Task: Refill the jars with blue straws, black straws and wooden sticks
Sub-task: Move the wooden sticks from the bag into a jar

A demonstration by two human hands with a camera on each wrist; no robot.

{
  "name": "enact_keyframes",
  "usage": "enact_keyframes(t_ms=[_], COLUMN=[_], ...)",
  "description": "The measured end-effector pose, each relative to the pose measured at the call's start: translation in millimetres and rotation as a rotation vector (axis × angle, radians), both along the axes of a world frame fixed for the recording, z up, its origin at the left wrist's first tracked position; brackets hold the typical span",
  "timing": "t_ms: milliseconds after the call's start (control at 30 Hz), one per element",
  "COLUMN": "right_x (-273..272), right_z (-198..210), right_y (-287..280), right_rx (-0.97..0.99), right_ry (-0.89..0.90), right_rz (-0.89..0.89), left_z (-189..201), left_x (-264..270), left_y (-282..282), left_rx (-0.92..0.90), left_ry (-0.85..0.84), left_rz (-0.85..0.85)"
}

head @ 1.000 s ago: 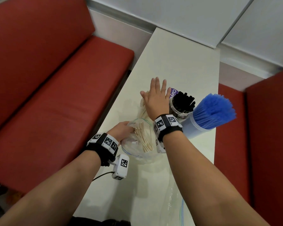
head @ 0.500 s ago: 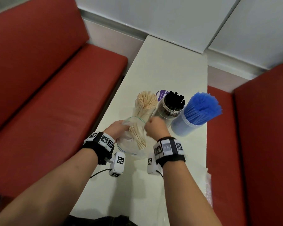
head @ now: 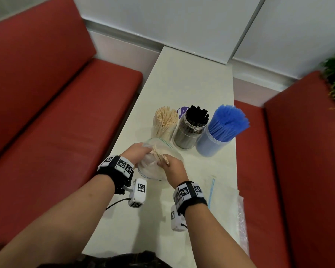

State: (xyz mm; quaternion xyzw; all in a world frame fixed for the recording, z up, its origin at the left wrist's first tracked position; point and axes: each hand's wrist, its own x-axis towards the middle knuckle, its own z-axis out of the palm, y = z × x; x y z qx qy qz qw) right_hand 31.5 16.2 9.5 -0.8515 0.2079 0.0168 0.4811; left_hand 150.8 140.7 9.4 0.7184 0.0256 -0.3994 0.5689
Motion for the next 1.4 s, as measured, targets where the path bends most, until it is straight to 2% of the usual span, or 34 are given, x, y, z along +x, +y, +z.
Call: enact_keyframes(t_ms=[133, 333, 533, 667, 867, 1000, 1167, 1267, 1400], right_x=[3, 6, 19, 34, 29, 58, 115, 136, 149], right_z=[8, 15, 38, 54, 55, 109, 173, 175, 151], right_y=[-4, -7, -10, -13, -13, -40, -65, -65, -61], right_rx=[-0.012, 0.106, 0.139, 0.199, 0.332, 0.284, 0.315, 0.359, 0.388], right_ry=[0.015, -0.013, -0.143, -0.249, -0.253, -0.391, -0.713, -0.778, -0.742], right_rz=[-0.041, -0.112, -0.107, -0.186, -0.278, -0.362, -0.566, -0.648, -0.705], left_z=[-1, -3, 4, 9, 9, 6, 8, 7, 6], left_x=[0, -2, -2, -1, -4, -5, -3, -1, 4], left_y=[0, 1, 4, 3, 4, 8, 11, 10, 10], left_rx=[-0.006, -0.045, -0.065, -0.11, -0.076, -0.074, -0.081, -0.091, -0.109], left_ry=[0.035, 0.067, 0.108, 0.118, 0.143, 0.172, 0.202, 0.213, 0.233], left_rz=[0.038, 0.069, 0.06, 0.044, 0.04, 0.058, 0.095, 0.109, 0.112])
